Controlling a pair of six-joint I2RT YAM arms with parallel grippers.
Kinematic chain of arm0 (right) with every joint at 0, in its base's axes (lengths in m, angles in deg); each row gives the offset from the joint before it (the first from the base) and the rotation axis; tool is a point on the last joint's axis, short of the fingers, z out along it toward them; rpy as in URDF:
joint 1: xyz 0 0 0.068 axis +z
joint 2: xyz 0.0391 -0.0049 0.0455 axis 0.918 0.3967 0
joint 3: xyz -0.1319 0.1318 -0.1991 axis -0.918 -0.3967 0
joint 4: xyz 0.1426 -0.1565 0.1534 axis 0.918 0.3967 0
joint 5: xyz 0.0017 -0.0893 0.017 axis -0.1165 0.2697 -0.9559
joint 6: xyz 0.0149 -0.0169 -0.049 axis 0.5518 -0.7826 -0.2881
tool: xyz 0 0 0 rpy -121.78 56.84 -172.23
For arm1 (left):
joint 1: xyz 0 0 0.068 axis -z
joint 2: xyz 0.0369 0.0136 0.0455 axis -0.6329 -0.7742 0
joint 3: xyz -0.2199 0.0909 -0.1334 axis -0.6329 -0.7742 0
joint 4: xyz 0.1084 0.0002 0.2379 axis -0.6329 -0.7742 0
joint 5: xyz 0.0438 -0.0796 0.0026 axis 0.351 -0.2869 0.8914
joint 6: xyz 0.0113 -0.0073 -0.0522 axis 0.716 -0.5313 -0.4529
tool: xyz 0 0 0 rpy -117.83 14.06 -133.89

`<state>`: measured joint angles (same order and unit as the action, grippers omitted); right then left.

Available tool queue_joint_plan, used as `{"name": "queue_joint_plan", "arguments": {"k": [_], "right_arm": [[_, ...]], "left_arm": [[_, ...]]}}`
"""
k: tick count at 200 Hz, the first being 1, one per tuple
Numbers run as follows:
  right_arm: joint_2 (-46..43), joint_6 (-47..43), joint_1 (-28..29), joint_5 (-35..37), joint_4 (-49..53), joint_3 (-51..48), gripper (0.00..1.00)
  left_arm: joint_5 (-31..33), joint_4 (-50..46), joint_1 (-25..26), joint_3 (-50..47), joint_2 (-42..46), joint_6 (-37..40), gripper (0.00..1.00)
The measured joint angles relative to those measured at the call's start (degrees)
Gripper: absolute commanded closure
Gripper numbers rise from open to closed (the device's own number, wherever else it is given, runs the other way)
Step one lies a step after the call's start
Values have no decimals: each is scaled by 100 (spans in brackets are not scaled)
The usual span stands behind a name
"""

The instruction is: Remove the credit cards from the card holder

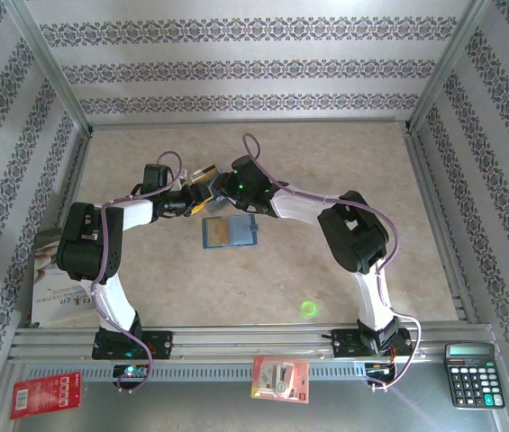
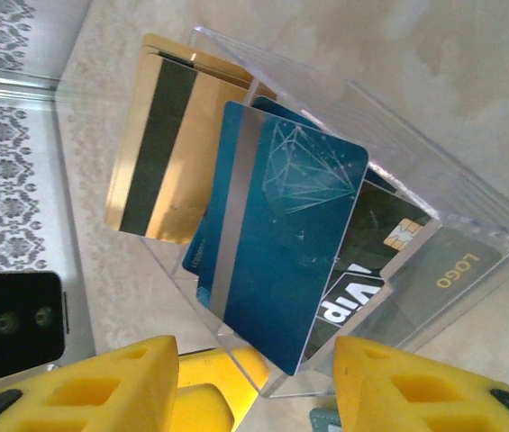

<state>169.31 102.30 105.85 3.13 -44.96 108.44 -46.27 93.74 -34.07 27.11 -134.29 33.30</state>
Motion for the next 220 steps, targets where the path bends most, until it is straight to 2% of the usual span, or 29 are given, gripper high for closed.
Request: {"name": "queue_joint_plan", "arguments": {"k": [39, 58, 83, 159, 220], "right_arm": [[164, -120, -11, 2, 313, 251, 53], [227, -140, -11, 0, 369, 337, 61], [326, -168, -11, -2, 415, 448, 61], [433, -166, -11, 2, 669, 621, 59], [483, -164, -13, 0, 669, 708, 62]], "left_arm": [[85, -2, 0, -11, -2, -4, 50], [120, -2, 0, -11, 0, -17, 55], [160, -4, 0, -11, -2, -20, 60], [192, -7, 0, -11, 0, -20, 60], [195, -7, 0, -13, 0, -20, 62]]}}
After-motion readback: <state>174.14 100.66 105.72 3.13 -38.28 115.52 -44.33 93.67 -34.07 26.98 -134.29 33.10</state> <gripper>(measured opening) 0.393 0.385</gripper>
